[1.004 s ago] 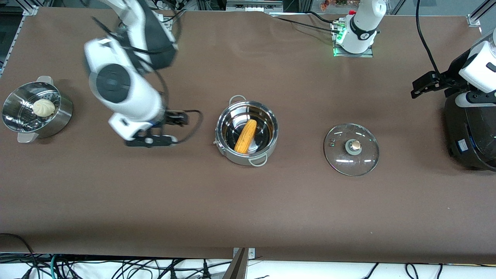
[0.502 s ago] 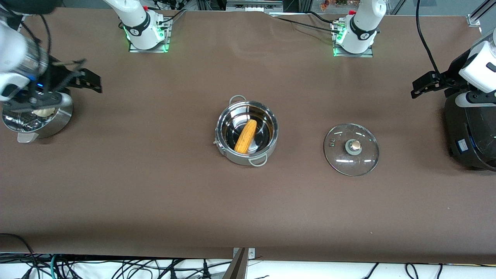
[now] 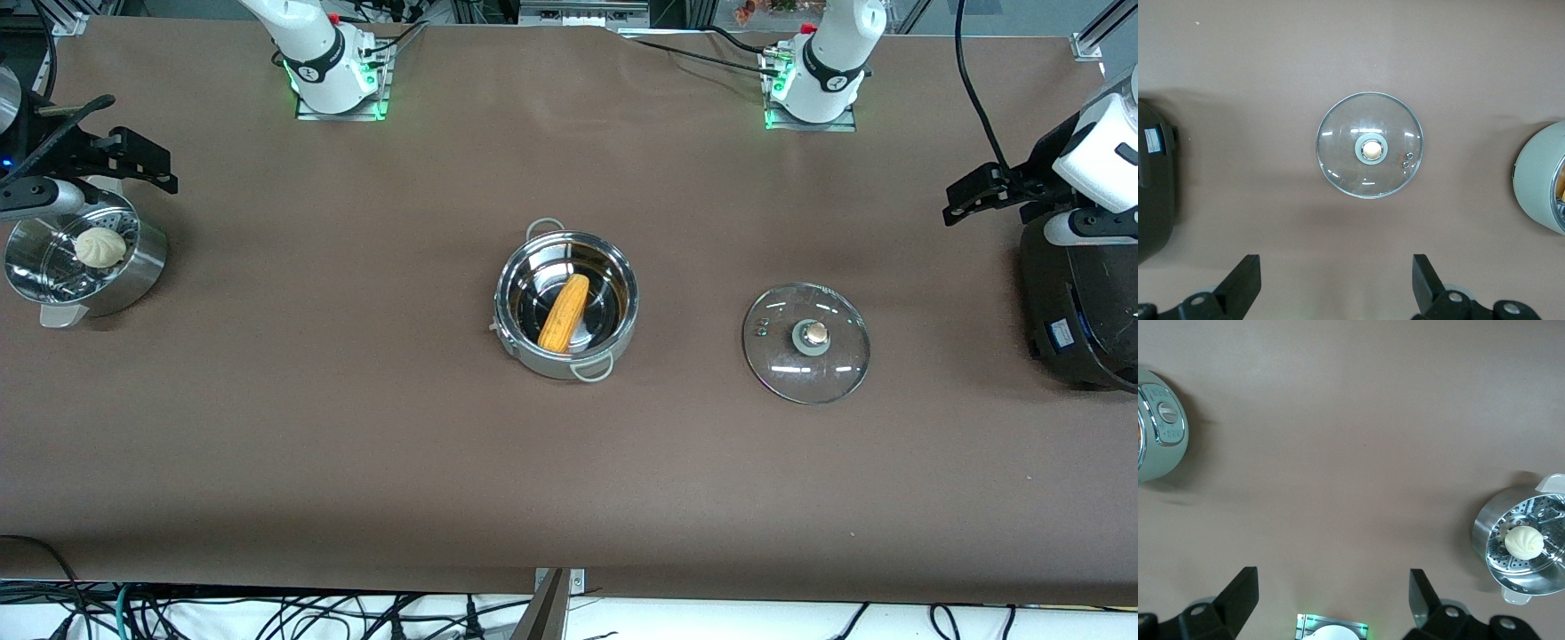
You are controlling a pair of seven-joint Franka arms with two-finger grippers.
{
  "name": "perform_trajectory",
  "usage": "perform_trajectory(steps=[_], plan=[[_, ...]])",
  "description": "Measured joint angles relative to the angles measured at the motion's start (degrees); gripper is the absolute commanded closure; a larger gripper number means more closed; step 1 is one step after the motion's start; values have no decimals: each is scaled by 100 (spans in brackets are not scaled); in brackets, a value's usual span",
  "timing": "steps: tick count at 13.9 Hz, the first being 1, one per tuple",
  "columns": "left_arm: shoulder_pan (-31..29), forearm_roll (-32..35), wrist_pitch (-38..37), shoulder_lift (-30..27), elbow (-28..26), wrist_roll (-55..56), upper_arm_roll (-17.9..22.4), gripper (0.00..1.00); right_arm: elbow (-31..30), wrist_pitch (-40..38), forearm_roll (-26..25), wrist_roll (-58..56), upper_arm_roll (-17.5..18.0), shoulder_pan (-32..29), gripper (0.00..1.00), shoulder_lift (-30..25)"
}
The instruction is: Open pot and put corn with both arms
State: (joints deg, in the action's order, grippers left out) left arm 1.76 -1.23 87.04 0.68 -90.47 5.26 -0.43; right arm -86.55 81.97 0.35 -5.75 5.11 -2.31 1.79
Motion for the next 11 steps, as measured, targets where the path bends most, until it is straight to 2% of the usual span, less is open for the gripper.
perform_trajectory(steps=[11], plan=[[-6,0,0,0,0,-38,10,0,4,-17,-67,-7,26,0,0,0]])
